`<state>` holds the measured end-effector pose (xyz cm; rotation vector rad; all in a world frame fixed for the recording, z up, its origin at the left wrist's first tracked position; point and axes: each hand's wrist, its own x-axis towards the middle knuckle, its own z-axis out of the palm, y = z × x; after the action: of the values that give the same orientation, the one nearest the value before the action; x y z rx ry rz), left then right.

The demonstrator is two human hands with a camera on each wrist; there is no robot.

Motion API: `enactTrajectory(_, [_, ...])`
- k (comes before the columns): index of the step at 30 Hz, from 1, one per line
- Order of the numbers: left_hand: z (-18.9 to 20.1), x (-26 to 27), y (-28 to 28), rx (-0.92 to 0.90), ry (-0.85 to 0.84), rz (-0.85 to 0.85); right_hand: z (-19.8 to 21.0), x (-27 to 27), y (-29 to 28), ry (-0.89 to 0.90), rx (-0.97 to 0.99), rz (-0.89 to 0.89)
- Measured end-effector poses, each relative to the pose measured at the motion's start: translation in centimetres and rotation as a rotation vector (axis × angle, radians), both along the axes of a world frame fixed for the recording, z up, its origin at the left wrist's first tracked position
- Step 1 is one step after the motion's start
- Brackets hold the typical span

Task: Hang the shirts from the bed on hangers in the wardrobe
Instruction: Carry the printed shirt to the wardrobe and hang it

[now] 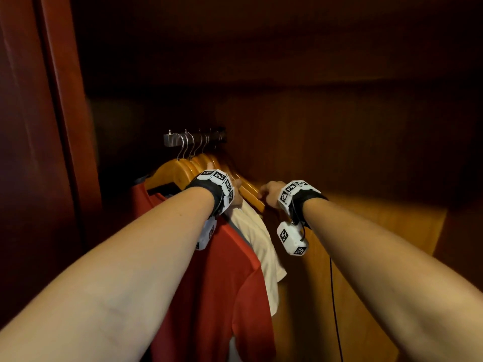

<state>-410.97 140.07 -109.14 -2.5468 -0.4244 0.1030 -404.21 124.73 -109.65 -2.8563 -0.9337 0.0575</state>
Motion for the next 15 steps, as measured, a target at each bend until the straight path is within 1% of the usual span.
enactTrajectory(1, [-0.6, 1.7, 1.1, -0.083, -0.006, 0.020, -0.1, -0.1, 0.2, 0.000, -0.019, -0.001])
enactTrajectory(3, [-0.4, 3.0, 1.5, -0.187, -0.015, 0.068, -0.6, 0.3, 0.8, -0.006, -0.029, 0.000])
enactTrajectory(6, [0.0, 0.7, 0.2, -0.294, -0.043, 0.046, -1.3, 0.4, 2.1, -0.011, -0.058, 0.009])
enactTrajectory(7, [0.0, 0.9, 0.5, -0.282, -0.037, 0.059, -1.5, 0.7, 2.6, -0.031, -0.067, 0.006])
enactTrajectory(8, [-0.3, 2.2, 1.5, -0.272, 0.000, 0.090, -2.1, 1.7, 3.4, -0.049, -0.071, -0.004])
enactTrajectory(10, [-2.7, 7.8, 6.1, -0.257, -0.002, 0.028, -3.9, 5.8, 5.5, -0.070, -0.067, -0.024])
enactTrajectory(11, [-3.0, 8.4, 5.9, -0.276, 0.003, 0.007, -4.4, 6.8, 6.3, -0.069, -0.084, -0.038])
enactTrajectory(12, [-3.1, 7.7, 4.6, -0.258, -0.045, 0.001, -4.4, 6.7, 6.5, -0.071, -0.099, -0.053])
enactTrajectory(13, [-2.0, 5.1, 2.7, -0.213, -0.041, -0.010, -3.8, 5.8, 6.5, -0.062, -0.106, -0.055])
enactTrajectory(14, [-0.4, 1.8, 0.6, -0.212, 0.019, 0.001, -3.2, 4.3, 6.2, -0.063, -0.104, -0.045])
enactTrajectory(15, [0.4, -0.1, -0.5, -0.213, 0.034, 0.010, -2.3, 2.2, 5.6, -0.062, -0.097, -0.043])
